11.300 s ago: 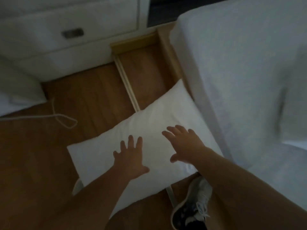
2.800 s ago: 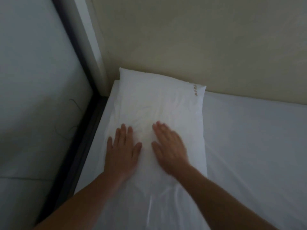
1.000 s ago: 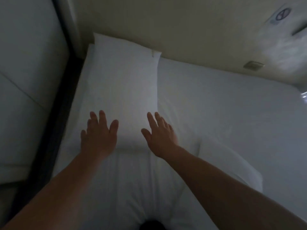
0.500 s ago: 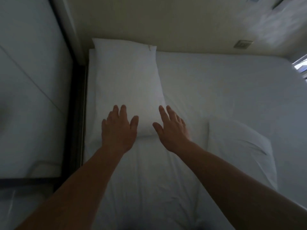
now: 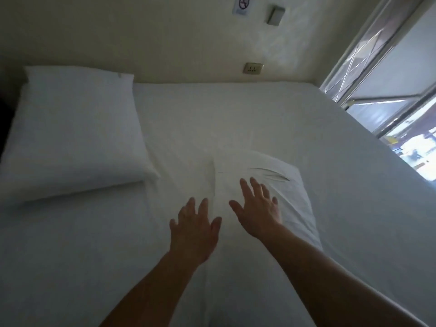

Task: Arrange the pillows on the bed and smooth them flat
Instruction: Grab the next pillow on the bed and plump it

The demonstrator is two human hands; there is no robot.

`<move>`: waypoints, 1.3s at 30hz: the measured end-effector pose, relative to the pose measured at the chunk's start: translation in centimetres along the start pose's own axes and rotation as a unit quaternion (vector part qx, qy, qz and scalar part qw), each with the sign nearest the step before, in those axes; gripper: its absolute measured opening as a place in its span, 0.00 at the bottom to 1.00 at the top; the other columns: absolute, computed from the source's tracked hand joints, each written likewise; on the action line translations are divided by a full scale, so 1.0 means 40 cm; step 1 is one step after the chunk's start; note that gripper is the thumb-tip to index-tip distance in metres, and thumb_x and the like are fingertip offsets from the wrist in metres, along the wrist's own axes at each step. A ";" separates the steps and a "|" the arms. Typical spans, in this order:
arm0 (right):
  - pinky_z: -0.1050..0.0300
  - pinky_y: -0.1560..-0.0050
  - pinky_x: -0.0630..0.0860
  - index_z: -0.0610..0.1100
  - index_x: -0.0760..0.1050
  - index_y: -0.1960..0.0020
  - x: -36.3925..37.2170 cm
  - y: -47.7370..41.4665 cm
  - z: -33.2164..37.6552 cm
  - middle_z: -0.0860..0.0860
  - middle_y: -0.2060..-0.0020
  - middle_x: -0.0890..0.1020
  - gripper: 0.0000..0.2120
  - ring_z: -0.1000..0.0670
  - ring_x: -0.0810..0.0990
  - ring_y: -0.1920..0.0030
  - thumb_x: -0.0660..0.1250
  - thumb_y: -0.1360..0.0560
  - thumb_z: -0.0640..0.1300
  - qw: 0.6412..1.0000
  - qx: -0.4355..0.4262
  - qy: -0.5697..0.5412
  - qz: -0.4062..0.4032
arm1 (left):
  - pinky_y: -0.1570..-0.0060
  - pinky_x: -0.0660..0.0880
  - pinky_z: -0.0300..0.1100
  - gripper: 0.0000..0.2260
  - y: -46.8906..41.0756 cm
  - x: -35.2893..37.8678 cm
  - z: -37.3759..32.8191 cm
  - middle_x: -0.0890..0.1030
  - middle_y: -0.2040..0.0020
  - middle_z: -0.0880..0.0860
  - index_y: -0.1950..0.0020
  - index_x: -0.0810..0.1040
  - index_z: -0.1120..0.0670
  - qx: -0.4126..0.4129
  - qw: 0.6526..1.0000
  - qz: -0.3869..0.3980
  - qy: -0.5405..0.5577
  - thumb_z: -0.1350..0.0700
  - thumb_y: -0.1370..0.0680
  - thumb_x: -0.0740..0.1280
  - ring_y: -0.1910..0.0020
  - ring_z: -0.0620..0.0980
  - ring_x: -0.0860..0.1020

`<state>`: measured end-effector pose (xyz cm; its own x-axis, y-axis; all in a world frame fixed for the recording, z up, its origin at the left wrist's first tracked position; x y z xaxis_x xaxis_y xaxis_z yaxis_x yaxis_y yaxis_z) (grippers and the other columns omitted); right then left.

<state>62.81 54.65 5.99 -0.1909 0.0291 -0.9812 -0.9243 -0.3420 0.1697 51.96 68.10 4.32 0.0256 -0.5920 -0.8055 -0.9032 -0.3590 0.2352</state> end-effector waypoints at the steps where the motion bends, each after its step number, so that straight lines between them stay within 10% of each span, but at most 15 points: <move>1: 0.35 0.27 0.53 0.55 0.45 0.22 0.015 0.008 -0.070 0.51 0.21 0.48 0.35 0.43 0.49 0.22 0.51 0.23 0.68 1.000 0.017 -0.001 0.006 | 0.27 0.54 0.62 0.30 0.017 0.071 -0.052 0.49 0.20 0.56 0.22 0.48 0.46 -0.001 1.000 0.026 0.004 0.38 0.21 0.52 0.23 0.59 0.51; 8: 0.27 0.31 0.52 0.60 0.41 0.24 0.149 -0.049 -0.356 0.51 0.21 0.43 0.51 0.38 0.45 0.23 0.52 0.38 0.82 0.991 0.102 -0.078 0.025 | 0.33 0.43 0.75 0.57 0.024 0.423 -0.234 0.31 0.23 0.59 0.25 0.31 0.45 -0.098 0.991 0.087 0.034 0.21 0.40 0.60 0.26 0.68 0.33; 13: 0.28 0.32 0.53 0.64 0.38 0.25 0.334 -0.121 -0.405 0.50 0.21 0.49 0.53 0.39 0.50 0.24 0.48 0.44 0.85 0.986 0.132 -0.095 -0.026 | 0.38 0.51 0.80 0.67 -0.065 0.538 -0.168 0.44 0.21 0.63 0.22 0.44 0.48 -0.103 0.994 -0.010 0.046 0.19 0.53 0.63 0.24 0.69 0.47; 17: 0.30 0.34 0.58 0.61 0.40 0.25 0.433 -0.159 -0.417 0.47 0.23 0.57 0.49 0.38 0.56 0.26 0.46 0.39 0.83 0.987 0.121 -0.062 -0.085 | 0.48 0.62 0.81 0.60 -0.125 0.587 -0.156 0.66 0.28 0.70 0.27 0.67 0.56 -0.078 0.996 -0.039 -0.007 0.21 0.50 0.64 0.32 0.75 0.65; 24: 0.30 0.34 0.58 0.59 0.41 0.24 0.475 -0.197 -0.407 0.44 0.24 0.58 0.47 0.36 0.59 0.27 0.46 0.36 0.81 0.987 0.115 -0.054 -0.097 | 0.46 0.67 0.77 0.57 -0.174 0.621 -0.134 0.67 0.30 0.71 0.26 0.65 0.55 -0.083 0.993 -0.051 -0.070 0.25 0.48 0.70 0.34 0.75 0.67; 30: 0.41 0.47 0.71 0.49 0.67 0.33 0.454 -0.211 -0.422 0.42 0.41 0.77 0.36 0.39 0.74 0.42 0.57 0.30 0.73 0.981 0.121 -0.062 -0.141 | 0.57 0.74 0.57 0.39 -0.187 0.606 -0.141 0.78 0.50 0.60 0.40 0.74 0.53 -0.038 0.990 -0.107 -0.079 0.29 0.42 0.71 0.53 0.61 0.77; 35: 0.48 0.54 0.72 0.47 0.76 0.48 0.386 -0.126 -0.420 0.43 0.52 0.83 0.22 0.39 0.80 0.49 0.61 0.26 0.65 0.962 0.111 -0.227 -0.101 | 0.57 0.73 0.50 0.14 -0.109 0.551 -0.096 0.81 0.55 0.52 0.52 0.73 0.49 -0.008 0.993 -0.114 0.034 0.41 0.30 0.68 0.52 0.57 0.80; 39: 0.52 0.61 0.70 0.46 0.79 0.56 0.230 -0.021 -0.329 0.49 0.63 0.82 0.12 0.42 0.81 0.57 0.70 0.27 0.55 0.922 0.023 -0.369 -0.115 | 0.67 0.68 0.45 0.14 0.003 0.398 -0.082 0.80 0.65 0.51 0.61 0.68 0.49 -0.020 0.980 -0.165 0.111 0.43 0.30 0.68 0.59 0.55 0.81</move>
<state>66.17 42.84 -4.39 -0.1462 0.7322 -0.6653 -0.9780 -0.2082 -0.0142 53.66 56.28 -6.71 0.4104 -0.5792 -0.7043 -0.8129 -0.5824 0.0053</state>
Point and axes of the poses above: each hand's wrist, its own y-axis away from the middle knuckle, its own x-axis out of the palm, z = x × y, the point moved 4 cm from there along -y, towards the middle knuckle
